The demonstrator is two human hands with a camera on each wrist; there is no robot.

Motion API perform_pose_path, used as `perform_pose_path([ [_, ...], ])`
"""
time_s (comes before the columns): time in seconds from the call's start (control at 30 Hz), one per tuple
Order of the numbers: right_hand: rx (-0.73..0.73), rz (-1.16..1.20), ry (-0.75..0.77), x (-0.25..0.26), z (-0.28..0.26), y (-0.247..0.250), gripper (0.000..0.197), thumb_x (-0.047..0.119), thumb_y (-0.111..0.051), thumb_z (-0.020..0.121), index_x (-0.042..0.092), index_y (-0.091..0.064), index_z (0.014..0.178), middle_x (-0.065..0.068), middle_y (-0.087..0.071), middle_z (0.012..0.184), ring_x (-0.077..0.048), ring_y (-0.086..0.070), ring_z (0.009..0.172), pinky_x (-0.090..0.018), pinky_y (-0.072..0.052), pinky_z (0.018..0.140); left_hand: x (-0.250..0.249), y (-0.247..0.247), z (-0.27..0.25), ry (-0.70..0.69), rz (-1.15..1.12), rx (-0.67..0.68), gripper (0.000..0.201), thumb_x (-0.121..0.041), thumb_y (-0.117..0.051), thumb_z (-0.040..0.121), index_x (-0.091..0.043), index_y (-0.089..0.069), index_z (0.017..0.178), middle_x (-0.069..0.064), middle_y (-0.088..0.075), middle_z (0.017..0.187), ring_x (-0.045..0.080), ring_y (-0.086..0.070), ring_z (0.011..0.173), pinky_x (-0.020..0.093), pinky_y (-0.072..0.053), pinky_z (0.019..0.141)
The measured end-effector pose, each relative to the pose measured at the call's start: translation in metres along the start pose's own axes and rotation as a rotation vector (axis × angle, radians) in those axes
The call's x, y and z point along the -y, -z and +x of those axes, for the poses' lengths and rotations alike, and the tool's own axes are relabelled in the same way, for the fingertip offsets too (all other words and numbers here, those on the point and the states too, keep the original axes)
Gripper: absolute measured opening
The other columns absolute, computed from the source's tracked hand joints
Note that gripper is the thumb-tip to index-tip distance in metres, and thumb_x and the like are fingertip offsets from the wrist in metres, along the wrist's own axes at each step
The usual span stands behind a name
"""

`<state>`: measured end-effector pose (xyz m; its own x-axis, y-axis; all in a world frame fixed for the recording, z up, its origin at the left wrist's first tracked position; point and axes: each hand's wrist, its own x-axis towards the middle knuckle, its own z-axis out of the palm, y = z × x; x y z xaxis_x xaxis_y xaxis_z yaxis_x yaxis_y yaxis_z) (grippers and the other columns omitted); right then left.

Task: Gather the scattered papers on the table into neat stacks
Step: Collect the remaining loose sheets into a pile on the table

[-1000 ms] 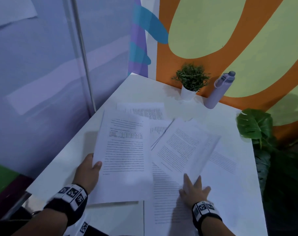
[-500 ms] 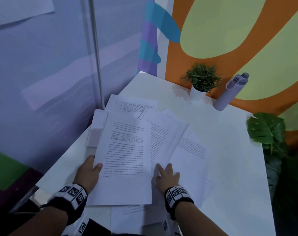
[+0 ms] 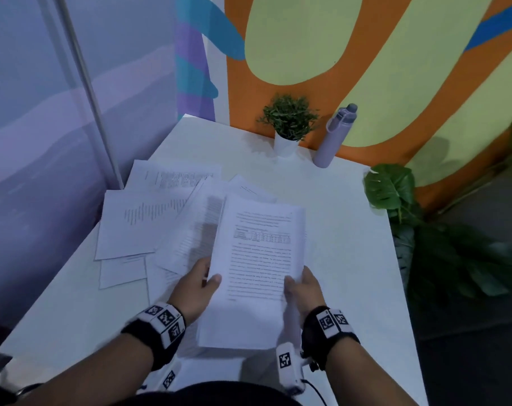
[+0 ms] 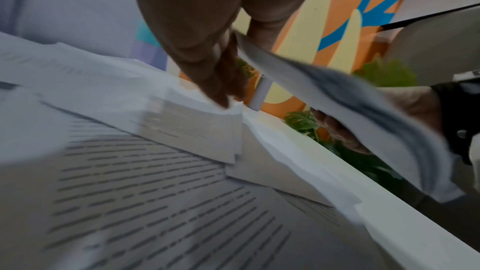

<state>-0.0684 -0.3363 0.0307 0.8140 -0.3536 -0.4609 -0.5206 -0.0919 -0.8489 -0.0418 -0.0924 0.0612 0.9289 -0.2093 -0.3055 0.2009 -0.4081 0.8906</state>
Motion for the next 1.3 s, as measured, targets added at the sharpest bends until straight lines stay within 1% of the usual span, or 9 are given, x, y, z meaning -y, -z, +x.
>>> perform_pose_path([
  [0.13, -0.246, -0.038, -0.006, -0.001, -0.016, 0.069, 0.023, 0.0, -0.047, 0.09, 0.009, -0.056, 0.109, -0.008, -0.065, 0.092, -0.028, -0.062, 0.078, -0.038, -0.054, 0.071, 0.02, -0.017, 0.024, 0.011, 0.253, 0.046, 0.072, -0.036, -0.058, 0.088, -0.031, -0.017, 0.147, 0.0, -0.011, 0.158, 0.019, -0.012, 0.146, 0.036, -0.017, 0.118],
  [0.27, -0.443, -0.145, -0.08, -0.029, -0.023, 0.137, 0.02, -0.004, -0.045, 0.091, 0.009, -0.053, 0.103, -0.016, -0.064, 0.093, -0.026, -0.056, 0.078, -0.03, -0.042, 0.078, 0.056, -0.019, 0.035, 0.179, 0.652, 0.144, 0.098, -0.056, -0.064, 0.074, -0.045, 0.001, 0.146, 0.0, 0.021, 0.158, 0.035, 0.015, 0.145, 0.058, -0.012, 0.115],
  [0.57, -0.441, -0.515, -0.295, -0.088, -0.013, 0.197, 0.017, 0.005, -0.042, 0.091, 0.007, -0.047, 0.106, -0.018, -0.059, 0.092, -0.03, -0.054, 0.079, -0.035, -0.048, 0.077, 0.094, -0.024, 0.031, 0.28, 0.953, 0.301, 0.103, -0.061, -0.062, 0.07, -0.052, 0.013, 0.141, -0.003, 0.033, 0.153, 0.04, 0.02, 0.142, 0.066, -0.021, 0.108],
  [0.67, -0.419, -0.659, -0.349, -0.084, -0.008, 0.187, 0.046, 0.015, -0.045, 0.087, 0.014, -0.041, 0.132, -0.015, -0.054, 0.121, -0.034, -0.055, 0.104, -0.044, -0.047, 0.093, 0.091, -0.025, 0.026, 0.288, 0.967, 0.312, 0.101, -0.061, -0.061, 0.071, -0.052, 0.011, 0.141, -0.005, 0.032, 0.153, 0.037, 0.02, 0.143, 0.068, -0.023, 0.106],
  [0.77, -0.431, -0.951, -0.245, -0.072, 0.002, 0.159, 0.065, 0.019, -0.05, 0.089, 0.021, -0.025, 0.149, -0.005, -0.023, 0.156, -0.03, -0.03, 0.137, -0.045, -0.03, 0.111, 0.087, -0.025, 0.018, 0.294, 0.975, 0.326, 0.098, -0.06, -0.06, 0.073, -0.052, 0.009, 0.142, -0.006, 0.032, 0.154, 0.034, 0.021, 0.143, 0.069, -0.023, 0.105],
  [0.9, -0.165, -0.792, 0.066, -0.045, 0.022, 0.101, 0.038, 0.018, -0.049, 0.095, 0.012, -0.054, 0.132, -0.013, -0.052, 0.136, -0.03, -0.049, 0.125, -0.036, -0.039, 0.104, 0.08, -0.025, 0.002, 0.293, 1.033, 0.371, 0.095, -0.062, -0.057, 0.074, -0.053, 0.01, 0.141, -0.008, 0.031, 0.154, 0.031, 0.019, 0.144, 0.067, -0.022, 0.105],
  [1.0, 0.065, -0.697, 0.092, -0.023, 0.029, 0.049, 0.033, 0.024, -0.047, 0.097, 0.011, -0.061, 0.124, -0.01, -0.064, 0.125, -0.027, -0.058, 0.117, -0.031, -0.043, 0.099, 0.08, -0.024, -0.013, 0.27, 1.078, 0.414, 0.095, -0.058, -0.058, 0.076, -0.054, 0.012, 0.14, -0.009, 0.032, 0.153, 0.029, 0.018, 0.145, 0.068, -0.016, 0.106],
  [1.13, 0.167, -0.555, 0.0, -0.008, 0.038, -0.008, 0.044, 0.041, -0.05, 0.093, 0.01, -0.06, 0.124, -0.013, -0.068, 0.115, -0.03, -0.063, 0.107, -0.039, -0.051, 0.094, 0.088, -0.023, -0.034, 0.193, 1.147, 0.465, 0.095, -0.053, -0.059, 0.078, -0.053, 0.012, 0.14, -0.009, 0.031, 0.154, 0.027, 0.018, 0.145, 0.069, -0.007, 0.106],
  [1.3, 0.182, -0.452, -0.104, 0.003, 0.054, -0.053, 0.061, 0.04, -0.06, 0.088, 0.008, -0.04, 0.135, -0.015, -0.058, 0.127, -0.032, -0.059, 0.114, -0.036, -0.049, 0.091, 0.09, -0.012, -0.047, 0.116, 1.051, 0.479, 0.08, -0.044, -0.054, 0.085, -0.049, 0.001, 0.144, -0.011, 0.014, 0.158, 0.02, 0.006, 0.147, 0.06, -0.004, 0.112],
])
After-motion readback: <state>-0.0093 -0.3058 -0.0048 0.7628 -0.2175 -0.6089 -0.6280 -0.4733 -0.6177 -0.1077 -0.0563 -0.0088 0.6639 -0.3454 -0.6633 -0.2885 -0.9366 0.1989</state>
